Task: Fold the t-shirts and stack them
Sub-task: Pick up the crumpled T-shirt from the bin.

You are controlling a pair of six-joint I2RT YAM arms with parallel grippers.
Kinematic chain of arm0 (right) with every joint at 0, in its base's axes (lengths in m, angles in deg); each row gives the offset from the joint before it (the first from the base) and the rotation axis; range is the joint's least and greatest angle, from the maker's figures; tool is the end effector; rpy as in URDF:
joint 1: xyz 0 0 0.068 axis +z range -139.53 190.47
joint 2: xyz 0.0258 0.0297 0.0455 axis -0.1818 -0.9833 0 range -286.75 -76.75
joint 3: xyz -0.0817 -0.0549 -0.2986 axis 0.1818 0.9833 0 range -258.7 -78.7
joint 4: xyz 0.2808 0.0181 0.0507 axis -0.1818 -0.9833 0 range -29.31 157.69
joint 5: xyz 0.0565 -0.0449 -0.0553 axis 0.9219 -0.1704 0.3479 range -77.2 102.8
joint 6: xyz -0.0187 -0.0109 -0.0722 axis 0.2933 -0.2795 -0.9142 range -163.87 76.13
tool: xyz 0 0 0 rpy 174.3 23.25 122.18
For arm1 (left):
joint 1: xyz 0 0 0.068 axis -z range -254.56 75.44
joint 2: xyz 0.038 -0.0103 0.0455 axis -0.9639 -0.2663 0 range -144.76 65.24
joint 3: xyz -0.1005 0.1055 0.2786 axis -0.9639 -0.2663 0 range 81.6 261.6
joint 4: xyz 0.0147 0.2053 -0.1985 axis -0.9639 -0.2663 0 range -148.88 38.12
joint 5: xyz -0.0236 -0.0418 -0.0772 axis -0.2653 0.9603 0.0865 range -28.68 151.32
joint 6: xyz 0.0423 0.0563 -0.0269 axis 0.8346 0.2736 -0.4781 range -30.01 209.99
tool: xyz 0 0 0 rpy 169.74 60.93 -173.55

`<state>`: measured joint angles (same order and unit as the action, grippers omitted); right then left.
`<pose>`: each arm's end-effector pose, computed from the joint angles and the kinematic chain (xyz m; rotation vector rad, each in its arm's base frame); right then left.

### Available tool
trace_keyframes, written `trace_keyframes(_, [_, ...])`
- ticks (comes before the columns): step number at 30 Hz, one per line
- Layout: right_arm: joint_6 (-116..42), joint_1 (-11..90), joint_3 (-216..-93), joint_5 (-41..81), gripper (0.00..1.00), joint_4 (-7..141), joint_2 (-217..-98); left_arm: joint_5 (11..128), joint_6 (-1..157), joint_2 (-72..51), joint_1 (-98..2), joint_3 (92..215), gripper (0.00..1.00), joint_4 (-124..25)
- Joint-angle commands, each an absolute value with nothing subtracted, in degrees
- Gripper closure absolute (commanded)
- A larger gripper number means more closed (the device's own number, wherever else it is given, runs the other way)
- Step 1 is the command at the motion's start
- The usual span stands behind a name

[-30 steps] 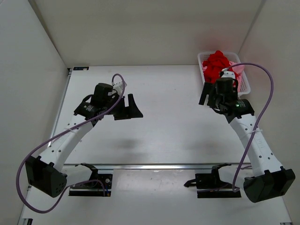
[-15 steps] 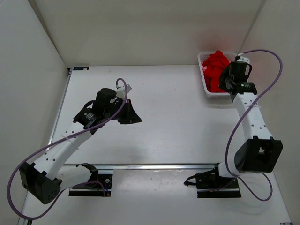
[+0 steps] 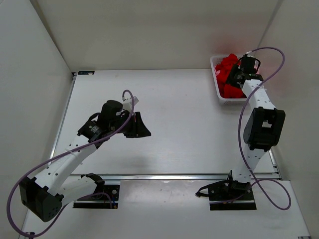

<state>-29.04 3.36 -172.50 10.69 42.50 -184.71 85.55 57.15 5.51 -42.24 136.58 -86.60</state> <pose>0.4942 -0.0641 0.3100 0.4488 2.2122 0.0303 0.1909 -0.1515 0.3321 0.2328 2.4092 -1.0476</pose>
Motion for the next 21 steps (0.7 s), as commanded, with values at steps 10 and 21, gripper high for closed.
trace_keyframes(10, [-28.23,2.92,-186.72,9.81,0.64,42.64,-196.72,85.41,57.91,4.33,-43.17,135.75,0.57,-86.86])
trace_keyframes(21, [-28.92,4.76,-193.13,5.78,0.97,39.39,-194.00,85.93,57.74,3.54,-42.39,136.70,0.59,-86.68])
